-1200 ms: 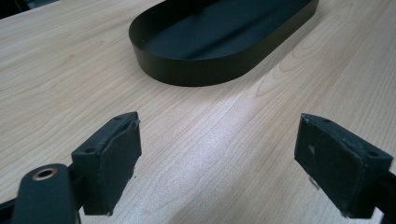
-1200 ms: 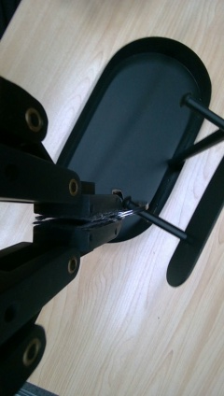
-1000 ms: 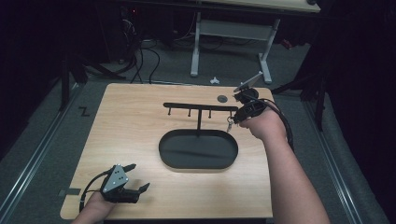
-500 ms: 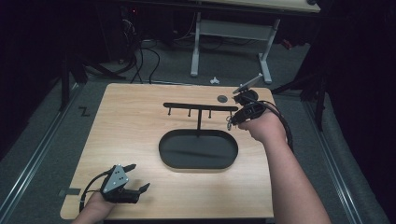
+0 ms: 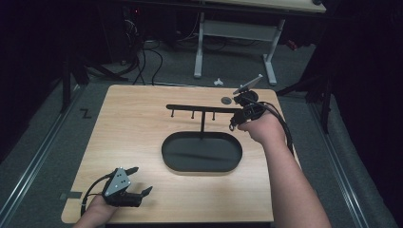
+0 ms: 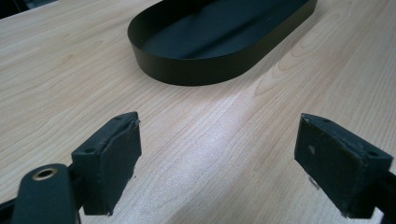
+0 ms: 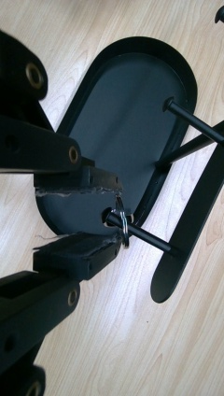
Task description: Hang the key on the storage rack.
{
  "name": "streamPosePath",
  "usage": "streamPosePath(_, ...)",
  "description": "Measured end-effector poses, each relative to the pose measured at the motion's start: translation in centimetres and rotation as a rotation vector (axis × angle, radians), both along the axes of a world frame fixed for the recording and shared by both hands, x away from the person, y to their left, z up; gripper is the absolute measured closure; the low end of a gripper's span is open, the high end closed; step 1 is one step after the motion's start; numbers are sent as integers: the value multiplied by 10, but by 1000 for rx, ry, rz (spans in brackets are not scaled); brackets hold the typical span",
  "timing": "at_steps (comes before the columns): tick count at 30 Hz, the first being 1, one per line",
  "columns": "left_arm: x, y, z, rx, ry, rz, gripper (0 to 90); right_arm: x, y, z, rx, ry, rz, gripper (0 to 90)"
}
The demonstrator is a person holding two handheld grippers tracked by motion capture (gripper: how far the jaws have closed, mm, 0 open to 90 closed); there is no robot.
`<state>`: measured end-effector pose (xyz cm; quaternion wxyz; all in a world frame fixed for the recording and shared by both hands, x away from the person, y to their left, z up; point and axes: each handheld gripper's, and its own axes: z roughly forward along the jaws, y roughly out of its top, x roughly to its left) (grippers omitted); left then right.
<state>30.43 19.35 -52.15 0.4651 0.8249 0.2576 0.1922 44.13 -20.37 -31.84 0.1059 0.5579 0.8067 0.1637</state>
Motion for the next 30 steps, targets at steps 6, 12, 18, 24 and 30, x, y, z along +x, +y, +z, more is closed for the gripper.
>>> streamPosePath(6,0,0,0,0,-1,-1,152,-7,-5,0,6,-22,-9,518)
streamPosePath(12,1,-1,0,6,6,-3,152,-14,-14,-3,-11,-54,-43,325)
streamPosePath(18,1,-1,0,8,6,-3,152,-20,-22,-14,-18,-51,-54,275)
streamPosePath(24,0,-1,0,11,5,-3,152,-27,-27,-27,-22,-34,-58,267)
streamPosePath(30,1,-1,0,12,11,-1,152,-32,-32,-38,-28,-17,-64,264)
